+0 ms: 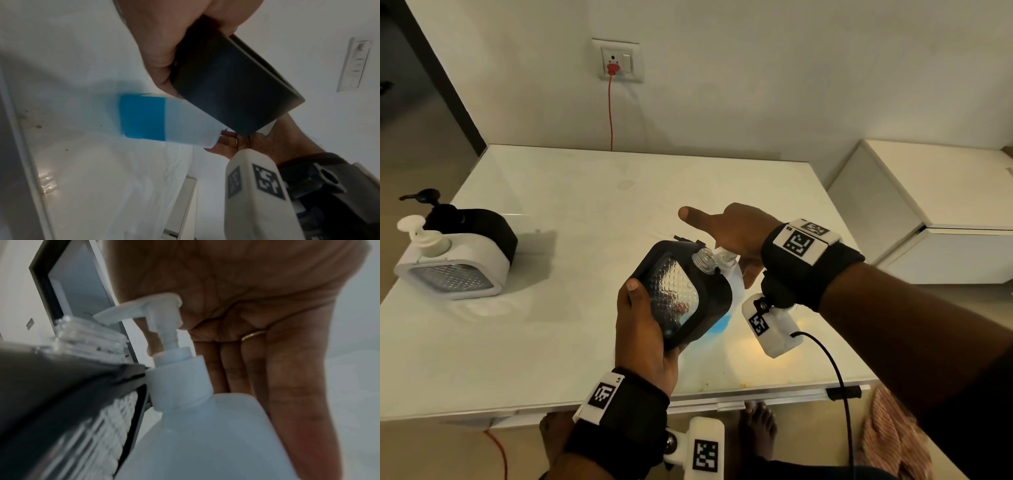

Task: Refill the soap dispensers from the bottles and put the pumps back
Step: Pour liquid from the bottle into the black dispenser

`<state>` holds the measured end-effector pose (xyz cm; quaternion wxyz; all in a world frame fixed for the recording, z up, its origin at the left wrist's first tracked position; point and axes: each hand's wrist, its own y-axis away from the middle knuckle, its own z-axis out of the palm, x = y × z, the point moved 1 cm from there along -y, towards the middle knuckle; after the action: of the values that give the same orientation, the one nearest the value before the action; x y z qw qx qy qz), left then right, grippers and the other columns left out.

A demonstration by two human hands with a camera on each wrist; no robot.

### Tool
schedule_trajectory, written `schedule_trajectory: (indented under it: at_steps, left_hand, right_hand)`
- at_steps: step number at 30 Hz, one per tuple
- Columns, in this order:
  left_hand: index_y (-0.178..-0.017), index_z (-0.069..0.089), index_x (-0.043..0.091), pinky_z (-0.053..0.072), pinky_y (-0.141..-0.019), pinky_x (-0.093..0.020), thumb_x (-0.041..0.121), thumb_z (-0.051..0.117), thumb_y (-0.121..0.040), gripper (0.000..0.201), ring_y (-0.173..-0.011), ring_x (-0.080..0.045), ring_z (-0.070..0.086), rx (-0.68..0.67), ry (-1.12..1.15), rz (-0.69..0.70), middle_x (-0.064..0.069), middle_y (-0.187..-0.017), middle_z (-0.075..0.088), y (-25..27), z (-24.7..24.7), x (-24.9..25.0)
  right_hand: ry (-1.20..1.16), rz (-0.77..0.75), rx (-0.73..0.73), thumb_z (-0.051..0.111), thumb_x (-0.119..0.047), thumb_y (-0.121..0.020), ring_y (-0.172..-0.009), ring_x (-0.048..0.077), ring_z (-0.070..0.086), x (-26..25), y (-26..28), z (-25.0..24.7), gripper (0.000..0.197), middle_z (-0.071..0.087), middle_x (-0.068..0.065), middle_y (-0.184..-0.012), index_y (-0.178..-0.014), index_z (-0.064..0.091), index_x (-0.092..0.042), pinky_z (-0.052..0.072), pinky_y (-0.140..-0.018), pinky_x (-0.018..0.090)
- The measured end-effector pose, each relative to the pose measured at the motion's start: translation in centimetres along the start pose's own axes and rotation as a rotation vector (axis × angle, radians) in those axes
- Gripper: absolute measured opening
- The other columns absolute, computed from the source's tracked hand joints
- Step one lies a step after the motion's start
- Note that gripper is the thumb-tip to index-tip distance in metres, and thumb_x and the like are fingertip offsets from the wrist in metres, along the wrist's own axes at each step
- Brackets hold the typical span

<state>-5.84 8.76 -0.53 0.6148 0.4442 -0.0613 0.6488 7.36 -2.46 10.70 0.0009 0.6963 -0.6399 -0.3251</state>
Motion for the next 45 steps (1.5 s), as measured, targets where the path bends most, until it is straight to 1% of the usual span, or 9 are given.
schedule_trajectory:
  at_steps: [4,11,16,24,28,31,35,38,45]
  left_hand:
    - [-0.134,0.063,0.039,0.065,-0.081,-0.05,0.056,0.045,-0.106,0.038,-0.122,-0.037,0.067,0.002,-0.013,-0.011,-0.005,-0.137,0.067,0.07,0.11,-0.32]
    - [-0.135,0.062,0.041,0.064,-0.081,-0.049,0.058,0.042,-0.106,0.039,-0.123,-0.037,0.066,0.002,-0.024,-0.021,-0.004,-0.138,0.066,0.0,0.03,-0.37]
    - [-0.134,0.061,0.041,0.066,-0.073,-0.045,0.058,0.043,-0.106,0.038,-0.123,-0.038,0.065,0.02,-0.033,-0.035,-0.005,-0.137,0.065,0.05,0.07,-0.41]
    - [-0.136,0.062,0.04,0.065,-0.078,-0.048,0.057,0.043,-0.106,0.039,-0.122,-0.037,0.066,0.011,-0.021,-0.026,-0.004,-0.138,0.066,0.19,0.2,-0.04]
    - [-0.129,0.064,0.04,0.066,-0.072,-0.044,0.055,0.042,-0.107,0.034,-0.118,-0.034,0.068,0.018,0.005,-0.016,-0.003,-0.133,0.068,0.17,0.32,0.14]
    - [-0.13,0.064,0.041,0.065,-0.081,-0.05,0.055,0.043,-0.107,0.034,-0.119,-0.035,0.068,0.006,0.003,-0.013,-0.003,-0.134,0.068,0.17,0.41,-0.07]
    - [-0.134,0.063,0.04,0.063,-0.087,-0.056,0.056,0.043,-0.107,0.037,-0.122,-0.037,0.066,0.002,-0.002,-0.016,-0.003,-0.136,0.067,0.0,0.19,-0.31]
    - [-0.138,0.061,0.041,0.058,-0.096,-0.063,0.06,0.042,-0.105,0.043,-0.127,-0.039,0.064,-0.023,0.003,-0.018,-0.003,-0.14,0.066,-0.3,0.01,-0.41]
    - [-0.135,0.062,0.042,0.064,-0.081,-0.049,0.058,0.043,-0.106,0.039,-0.124,-0.036,0.065,0.007,0.005,-0.03,-0.002,-0.139,0.066,-0.31,0.12,-0.5]
  right_hand:
    - [0.045,-0.009,0.064,0.042,-0.079,-0.089,-0.061,0.02,0.057,0.22,-0.07,0.15,0.075,0.057,0.004,-0.06,-0.061,0.052,-0.011,0.052,-0.083,0.037]
    - [-0.006,0.001,-0.05,0.035,-0.086,-0.085,-0.08,0.028,0.068,-0.21,0.52,-0.3,0.092,0.071,0.015,-0.091,-0.091,0.068,0.0,0.056,-0.093,0.046]
    - [0.072,-0.015,0.082,0.042,-0.082,-0.087,-0.071,0.025,0.064,0.13,0.1,0.25,0.075,0.062,0.006,-0.07,-0.069,0.056,-0.01,0.057,-0.088,0.041]
    - [0.03,-0.004,-0.006,0.033,-0.085,-0.087,-0.072,0.027,0.067,-0.16,0.32,-0.28,0.085,0.072,0.015,-0.085,-0.081,0.062,-0.005,0.057,-0.09,0.046]
    - [0.062,-0.018,0.062,0.04,-0.079,-0.09,-0.066,0.024,0.061,-0.1,0.19,-0.17,0.076,0.061,0.006,-0.065,-0.065,0.054,-0.008,0.054,-0.081,0.038]
    - [0.103,-0.042,0.131,0.042,-0.073,-0.094,-0.063,0.019,0.053,-0.1,0.29,-0.02,0.07,0.053,0.002,-0.06,-0.06,0.047,-0.012,0.042,-0.072,0.034]
    - [0.092,-0.036,0.053,0.037,-0.079,-0.091,-0.066,0.023,0.063,-0.05,0.15,-0.2,0.077,0.06,0.005,-0.063,-0.063,0.053,-0.009,0.056,-0.083,0.038]
    - [0.066,-0.03,0.006,0.031,-0.085,-0.087,-0.075,0.028,0.07,-0.22,0.27,-0.31,0.084,0.072,0.013,-0.082,-0.079,0.062,-0.006,0.058,-0.089,0.043]
    - [0.136,-0.066,0.129,0.043,-0.075,-0.092,-0.063,0.022,0.055,0.07,-0.24,0.25,0.07,0.053,0.002,-0.059,-0.06,0.046,-0.013,0.046,-0.072,0.034]
